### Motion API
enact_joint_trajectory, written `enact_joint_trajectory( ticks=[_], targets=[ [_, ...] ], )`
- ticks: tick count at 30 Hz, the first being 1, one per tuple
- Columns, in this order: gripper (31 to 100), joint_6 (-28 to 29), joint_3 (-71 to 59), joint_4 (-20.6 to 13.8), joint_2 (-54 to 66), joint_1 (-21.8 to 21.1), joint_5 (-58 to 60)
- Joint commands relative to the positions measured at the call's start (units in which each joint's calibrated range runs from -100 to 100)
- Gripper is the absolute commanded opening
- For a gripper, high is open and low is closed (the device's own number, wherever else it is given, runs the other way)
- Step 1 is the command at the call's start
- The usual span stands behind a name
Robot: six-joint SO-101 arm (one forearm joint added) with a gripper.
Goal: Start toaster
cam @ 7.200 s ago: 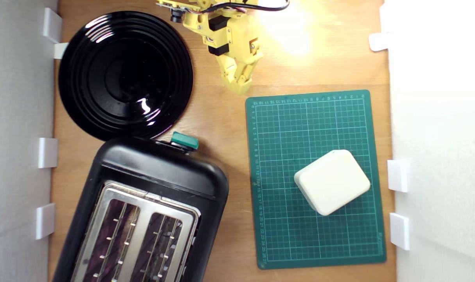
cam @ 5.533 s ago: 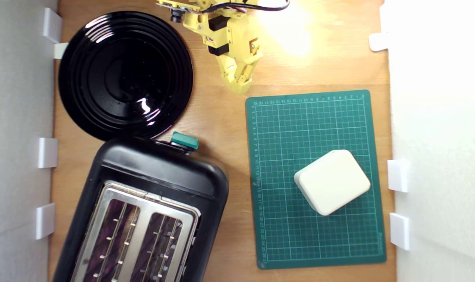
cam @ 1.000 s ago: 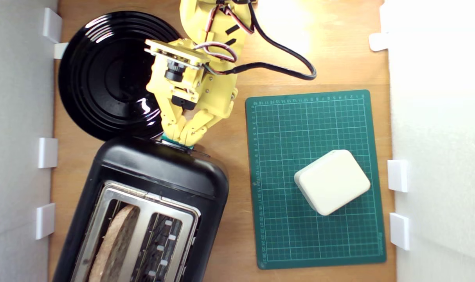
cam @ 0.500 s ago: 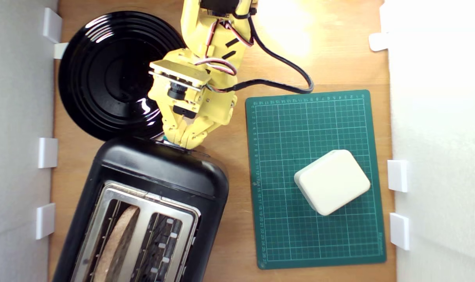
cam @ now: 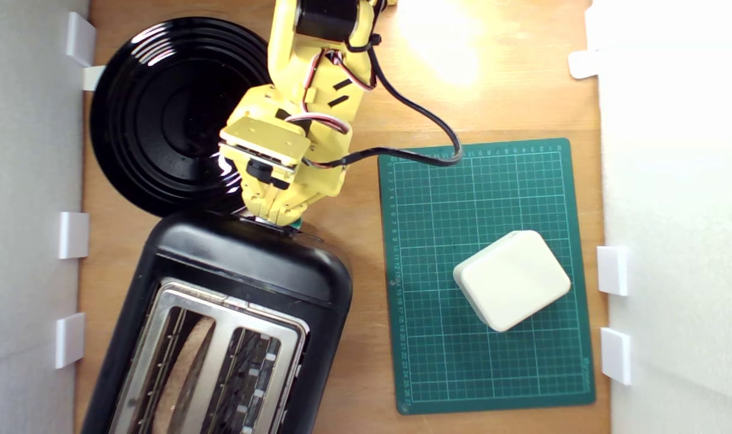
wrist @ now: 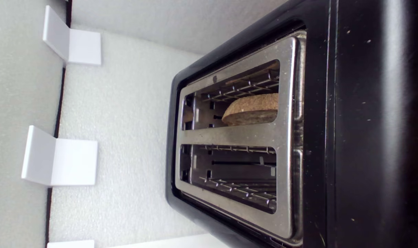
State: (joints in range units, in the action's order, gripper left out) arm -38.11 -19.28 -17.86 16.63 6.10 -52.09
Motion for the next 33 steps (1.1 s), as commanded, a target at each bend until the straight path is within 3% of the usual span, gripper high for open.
enact_joint_trajectory(
  ticks=[1, 28, 33],
  targets=[
    [31.4, -0.3, -1.9, -1.1, -0.3, 1.0, 0.4],
    [31.5, -0.3, -10.9, -0.2, -9.1, 0.8, 0.8],
    [31.5, -0.3, -18.5, -0.9, -9.1, 1.1, 8.7]
  ],
)
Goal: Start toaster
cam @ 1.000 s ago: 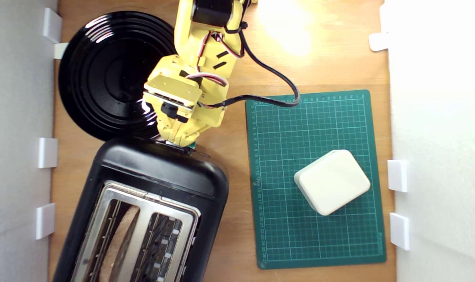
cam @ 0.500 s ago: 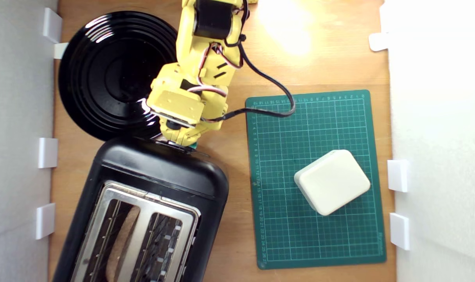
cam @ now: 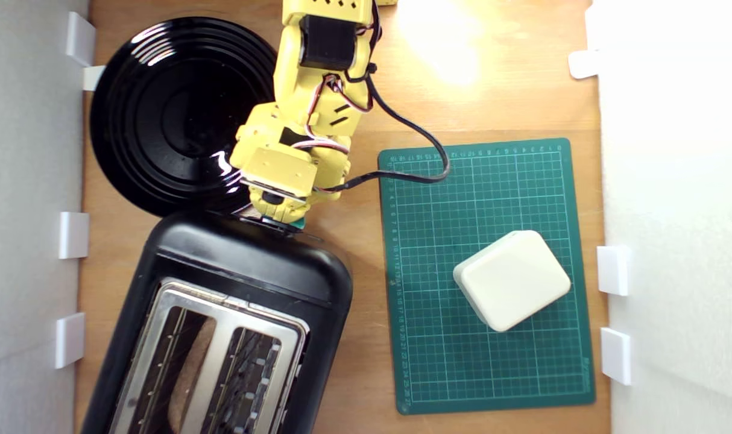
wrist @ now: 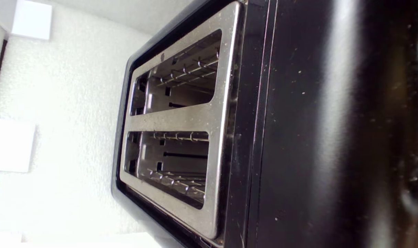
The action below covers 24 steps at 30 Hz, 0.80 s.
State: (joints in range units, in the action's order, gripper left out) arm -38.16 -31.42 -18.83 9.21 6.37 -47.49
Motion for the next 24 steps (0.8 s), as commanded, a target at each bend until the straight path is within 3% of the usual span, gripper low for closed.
enact_joint_trajectory(
  ticks=[1, 13, 24],
  targets=[
    [31.5, -0.2, -7.8, 0.0, -1.7, 1.2, 5.4],
    [31.4, -0.1, -19.8, -0.1, -3.2, 1.8, 15.5],
    [31.4, 0.2, -20.4, -0.2, -8.7, 2.4, 19.6]
  ],
)
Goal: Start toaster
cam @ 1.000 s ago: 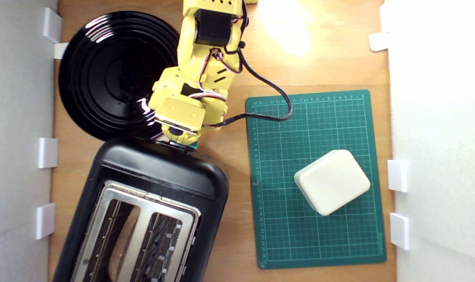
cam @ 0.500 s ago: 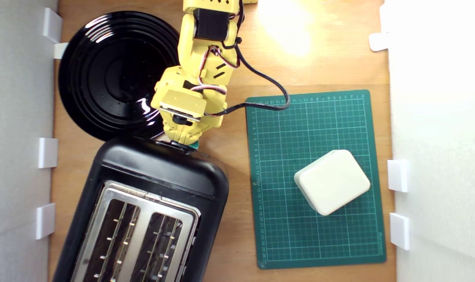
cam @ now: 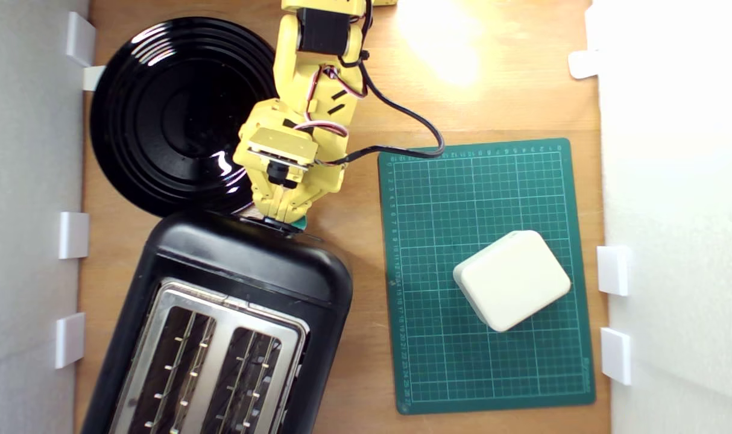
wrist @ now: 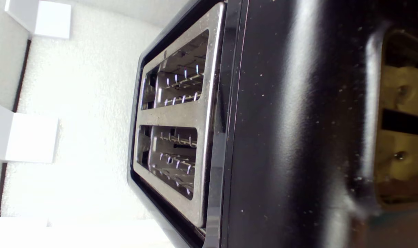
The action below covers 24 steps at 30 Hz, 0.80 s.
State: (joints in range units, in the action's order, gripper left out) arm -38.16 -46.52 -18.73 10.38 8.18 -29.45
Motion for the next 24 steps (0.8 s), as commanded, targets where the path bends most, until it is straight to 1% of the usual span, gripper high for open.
enact_joint_trajectory(
  ticks=[1, 4, 7, 10, 24],
  targets=[
    [31.4, 0.2, -5.3, -0.3, -10.0, 0.6, 1.6],
    [31.4, 0.1, -6.0, -0.4, -10.0, 0.6, 2.5],
    [31.4, -0.1, -9.8, -0.5, -9.7, 0.7, 8.2],
    [31.4, -0.2, -11.9, -0.5, -8.0, 0.7, 10.3],
    [31.4, -0.2, -11.3, -0.1, -6.7, 0.8, 10.0]
  ],
)
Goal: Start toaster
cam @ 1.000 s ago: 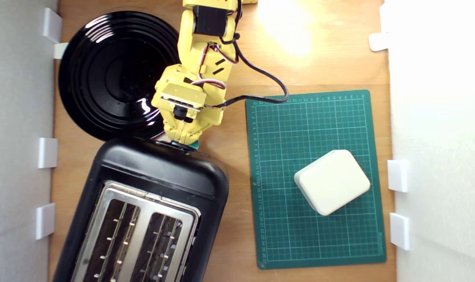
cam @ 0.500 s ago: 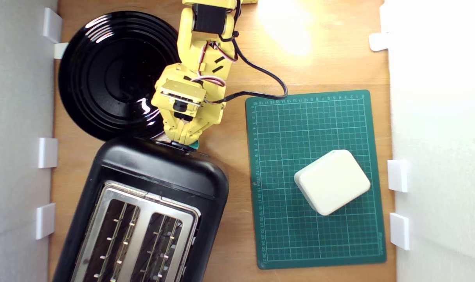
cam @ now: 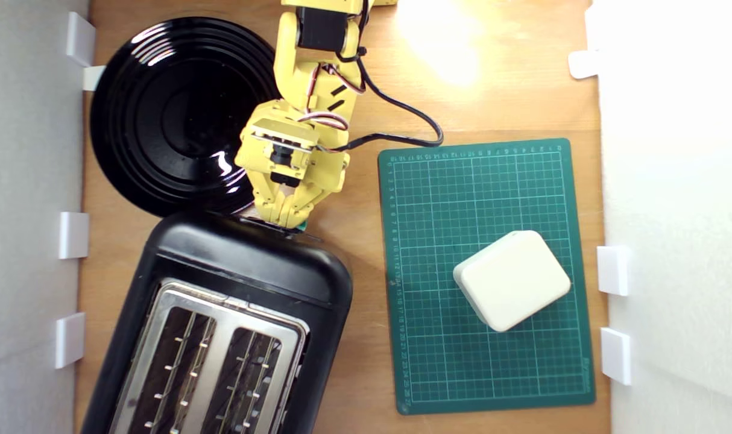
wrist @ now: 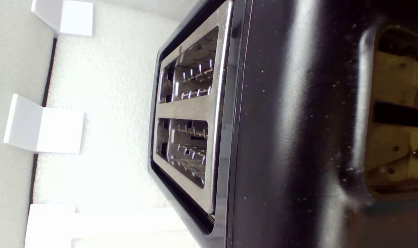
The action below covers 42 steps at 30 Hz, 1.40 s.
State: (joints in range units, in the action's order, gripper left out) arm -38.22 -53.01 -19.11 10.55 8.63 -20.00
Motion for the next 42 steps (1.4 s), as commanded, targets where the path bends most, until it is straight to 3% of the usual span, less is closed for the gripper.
enact_joint_trajectory(
  ticks=[1, 8, 24, 26, 42],
  targets=[
    [31.4, -0.1, -4.6, 0.4, -6.9, 0.3, 0.6],
    [31.4, 0.1, -3.1, 0.8, -6.7, 0.3, 0.1],
    [31.4, 0.1, 11.3, 1.1, -6.7, 0.0, -19.4],
    [31.4, -0.2, 13.3, 2.6, -6.5, 0.0, -20.6],
    [31.4, 0.1, 14.7, 3.3, 5.6, -0.5, -20.9]
  ],
)
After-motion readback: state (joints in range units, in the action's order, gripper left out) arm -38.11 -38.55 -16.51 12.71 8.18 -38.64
